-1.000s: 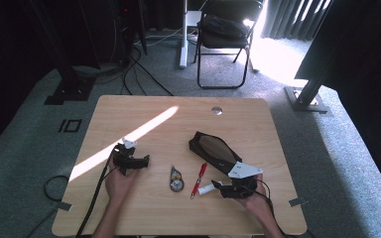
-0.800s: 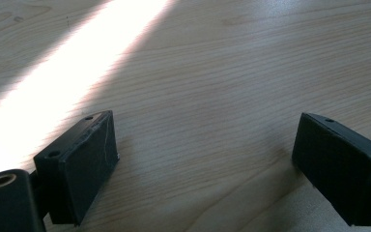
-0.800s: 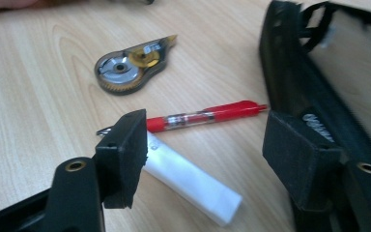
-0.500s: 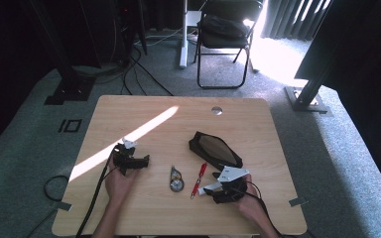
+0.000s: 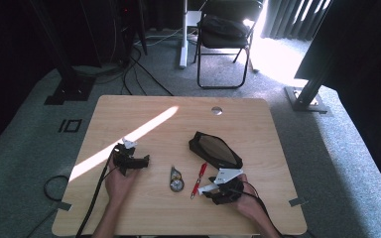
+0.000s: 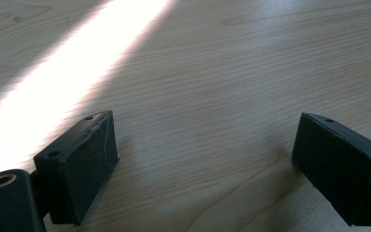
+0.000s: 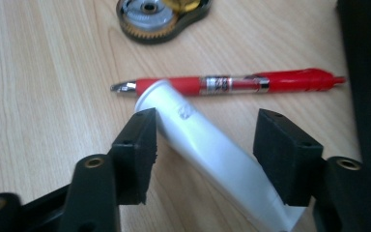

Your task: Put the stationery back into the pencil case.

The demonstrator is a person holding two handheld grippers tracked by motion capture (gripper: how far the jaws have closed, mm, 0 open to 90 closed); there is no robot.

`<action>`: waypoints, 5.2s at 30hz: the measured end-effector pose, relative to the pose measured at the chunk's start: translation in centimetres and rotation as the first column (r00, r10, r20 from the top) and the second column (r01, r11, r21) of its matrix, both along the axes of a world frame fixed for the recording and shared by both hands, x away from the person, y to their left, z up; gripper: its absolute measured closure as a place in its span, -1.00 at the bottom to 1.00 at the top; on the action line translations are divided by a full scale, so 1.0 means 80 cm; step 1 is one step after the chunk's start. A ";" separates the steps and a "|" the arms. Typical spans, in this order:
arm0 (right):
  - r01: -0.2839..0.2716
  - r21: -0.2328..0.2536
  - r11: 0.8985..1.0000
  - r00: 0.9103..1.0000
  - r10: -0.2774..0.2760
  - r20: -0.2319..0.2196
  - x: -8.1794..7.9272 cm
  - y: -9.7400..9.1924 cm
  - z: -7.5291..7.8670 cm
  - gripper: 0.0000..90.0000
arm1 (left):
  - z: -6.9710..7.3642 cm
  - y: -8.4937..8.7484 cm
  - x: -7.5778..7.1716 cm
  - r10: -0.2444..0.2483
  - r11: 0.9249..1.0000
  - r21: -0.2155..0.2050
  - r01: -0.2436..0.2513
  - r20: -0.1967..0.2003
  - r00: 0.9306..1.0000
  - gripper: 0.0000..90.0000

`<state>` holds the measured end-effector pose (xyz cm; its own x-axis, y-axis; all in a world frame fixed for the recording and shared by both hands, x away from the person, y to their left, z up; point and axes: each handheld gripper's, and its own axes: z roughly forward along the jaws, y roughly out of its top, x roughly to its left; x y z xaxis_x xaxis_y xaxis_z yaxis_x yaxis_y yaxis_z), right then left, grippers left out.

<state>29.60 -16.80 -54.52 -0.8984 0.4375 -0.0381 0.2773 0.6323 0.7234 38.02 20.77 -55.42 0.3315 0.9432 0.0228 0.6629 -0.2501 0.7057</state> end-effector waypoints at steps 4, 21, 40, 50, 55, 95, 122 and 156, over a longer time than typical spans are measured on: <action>-0.018 -0.005 1.000 1.000 0.018 -0.012 0.002 -0.002 -0.002 0.05 | 0.000 0.000 0.000 0.000 1.000 0.000 0.000 0.000 1.000 -0.80; 0.030 -0.051 0.998 0.999 -0.031 -0.020 -0.001 -0.022 -0.004 0.56 | 0.000 0.000 0.000 0.000 1.000 -0.001 0.000 0.000 1.000 -0.80; 0.144 -0.070 0.987 0.988 -0.148 -0.051 -0.002 -0.030 -0.001 0.57 | 0.000 0.000 0.000 0.000 1.000 0.000 0.000 0.000 1.000 -0.80; 0.169 -0.042 0.985 0.983 -0.171 -0.061 -0.007 -0.031 0.000 0.57 | 0.000 0.000 0.000 0.000 1.000 -0.001 0.000 0.000 1.000 -0.80; 0.174 -0.013 0.985 0.984 -0.175 -0.042 -0.010 -0.032 0.007 0.57 | 0.000 0.000 0.000 0.000 1.000 -0.001 0.000 0.000 1.000 -0.80; 0.181 0.132 0.974 0.981 -0.189 0.047 -0.022 -0.043 0.056 0.57 | 0.000 0.000 0.000 0.000 1.000 -0.001 0.000 0.000 1.000 -0.80; 0.191 0.157 0.969 0.973 -0.208 0.097 -0.034 -0.043 0.090 0.57 | 0.000 0.000 0.000 0.000 1.000 -0.001 0.000 0.000 1.000 -0.80; 0.221 0.204 0.954 0.956 -0.254 0.147 -0.013 -0.051 0.125 0.57 | 0.000 0.000 0.000 0.000 1.000 -0.001 0.000 0.000 1.000 -0.80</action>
